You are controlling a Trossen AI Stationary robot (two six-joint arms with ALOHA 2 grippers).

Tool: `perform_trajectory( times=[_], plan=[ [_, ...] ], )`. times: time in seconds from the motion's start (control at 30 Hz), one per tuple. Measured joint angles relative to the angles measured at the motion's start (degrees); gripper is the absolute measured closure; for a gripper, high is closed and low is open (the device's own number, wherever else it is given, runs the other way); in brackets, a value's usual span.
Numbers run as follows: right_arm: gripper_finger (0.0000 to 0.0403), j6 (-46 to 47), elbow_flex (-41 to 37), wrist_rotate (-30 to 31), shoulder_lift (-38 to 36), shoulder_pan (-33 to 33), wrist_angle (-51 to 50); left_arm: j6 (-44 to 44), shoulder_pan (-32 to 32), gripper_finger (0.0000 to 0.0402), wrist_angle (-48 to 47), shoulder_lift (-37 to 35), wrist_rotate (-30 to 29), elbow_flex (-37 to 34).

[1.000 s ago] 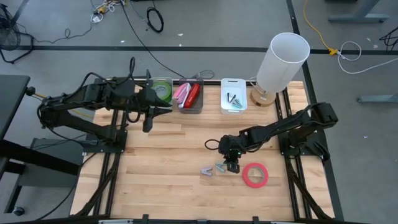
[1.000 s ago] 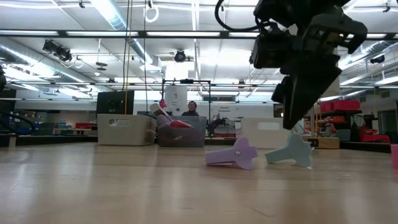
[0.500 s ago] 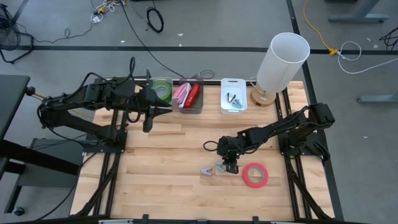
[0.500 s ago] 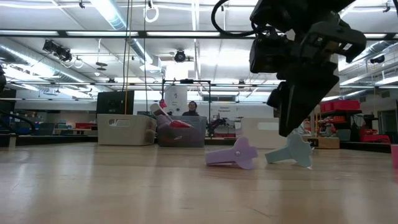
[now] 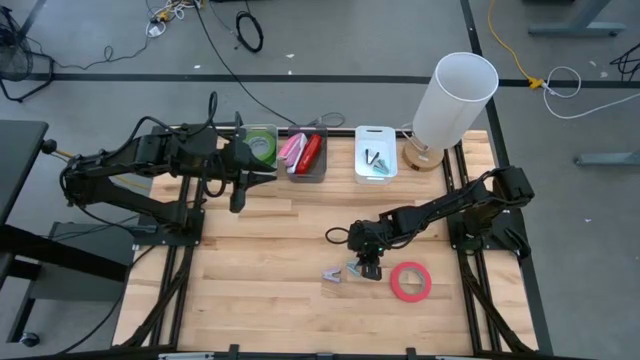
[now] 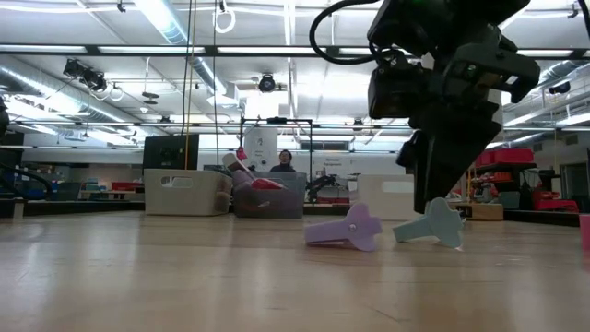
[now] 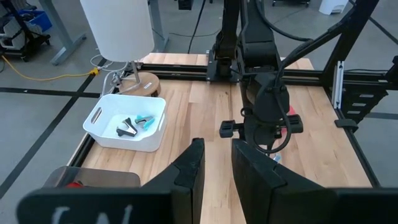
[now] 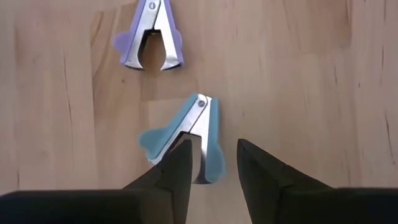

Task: Pick and place Stapler, Stapler remover, tape
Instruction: Put the light blue staple remover into the white bin

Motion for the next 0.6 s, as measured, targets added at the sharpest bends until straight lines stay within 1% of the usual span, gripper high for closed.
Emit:
perform_trajectory(
  times=[0.17,0.6],
  plan=[
    [0.0294,0.8,0.0,0.0,0.0,0.0,-0.6,0.0,0.0,0.0319,0.0,0.0,0.0,0.0],
    [0.0383,0.8,0.0,0.0,0.0,0.0,-1.5,-0.4,0.0,0.0319,0.0,0.0,0.0,0.0]
  ],
)
